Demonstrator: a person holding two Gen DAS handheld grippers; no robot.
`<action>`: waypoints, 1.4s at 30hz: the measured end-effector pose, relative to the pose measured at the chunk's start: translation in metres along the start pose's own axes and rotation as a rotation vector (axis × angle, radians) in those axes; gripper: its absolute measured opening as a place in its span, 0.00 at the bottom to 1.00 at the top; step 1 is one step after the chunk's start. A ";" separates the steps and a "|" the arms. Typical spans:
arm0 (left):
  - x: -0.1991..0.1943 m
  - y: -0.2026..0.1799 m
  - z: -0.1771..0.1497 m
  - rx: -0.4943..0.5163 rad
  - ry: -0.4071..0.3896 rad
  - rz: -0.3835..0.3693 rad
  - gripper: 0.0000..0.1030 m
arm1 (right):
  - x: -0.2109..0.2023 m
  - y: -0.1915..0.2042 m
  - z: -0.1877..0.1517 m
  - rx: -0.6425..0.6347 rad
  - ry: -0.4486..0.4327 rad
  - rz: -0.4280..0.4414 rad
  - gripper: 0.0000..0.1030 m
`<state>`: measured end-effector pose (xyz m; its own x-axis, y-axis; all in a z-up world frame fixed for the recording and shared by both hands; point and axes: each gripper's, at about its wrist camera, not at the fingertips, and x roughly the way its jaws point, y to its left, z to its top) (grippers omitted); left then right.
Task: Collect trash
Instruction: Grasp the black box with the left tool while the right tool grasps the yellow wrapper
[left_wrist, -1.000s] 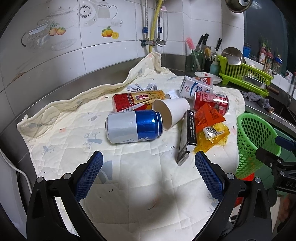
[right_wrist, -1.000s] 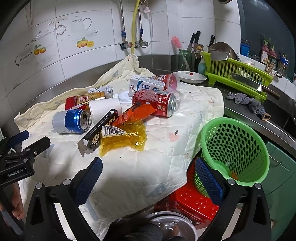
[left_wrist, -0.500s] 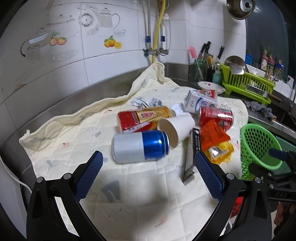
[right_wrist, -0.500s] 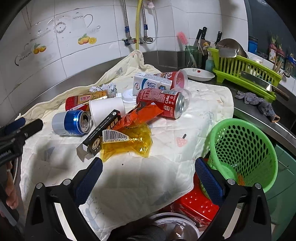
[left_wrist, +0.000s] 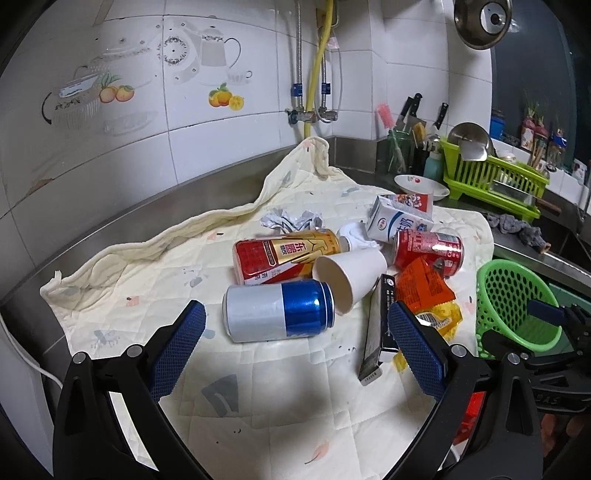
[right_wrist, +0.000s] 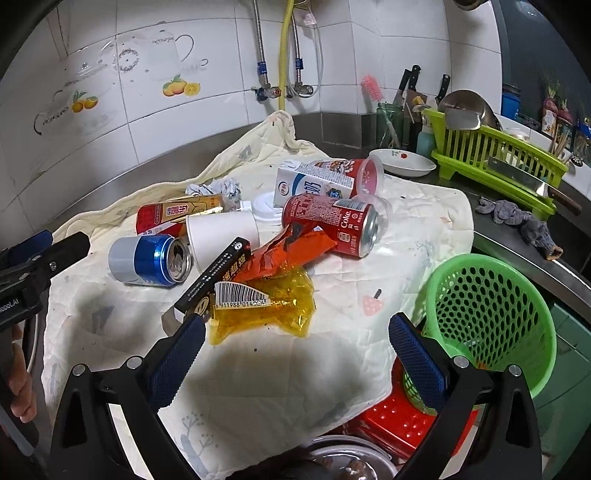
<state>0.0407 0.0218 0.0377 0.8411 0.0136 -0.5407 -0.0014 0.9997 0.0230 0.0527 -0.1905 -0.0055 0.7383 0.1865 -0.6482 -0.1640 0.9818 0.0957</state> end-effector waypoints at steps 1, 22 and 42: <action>0.000 0.001 0.000 -0.003 -0.001 0.002 0.94 | 0.003 0.001 0.000 -0.002 0.006 0.008 0.94; 0.005 0.024 0.013 -0.046 -0.007 -0.008 0.73 | 0.066 0.011 0.011 -0.039 0.081 0.074 0.92; 0.039 -0.005 0.003 -0.003 0.099 -0.173 0.68 | 0.089 0.002 0.009 -0.014 0.137 0.168 0.73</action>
<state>0.0750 0.0177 0.0197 0.7715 -0.1572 -0.6165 0.1372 0.9873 -0.0799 0.1238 -0.1712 -0.0556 0.6039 0.3401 -0.7209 -0.2874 0.9365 0.2010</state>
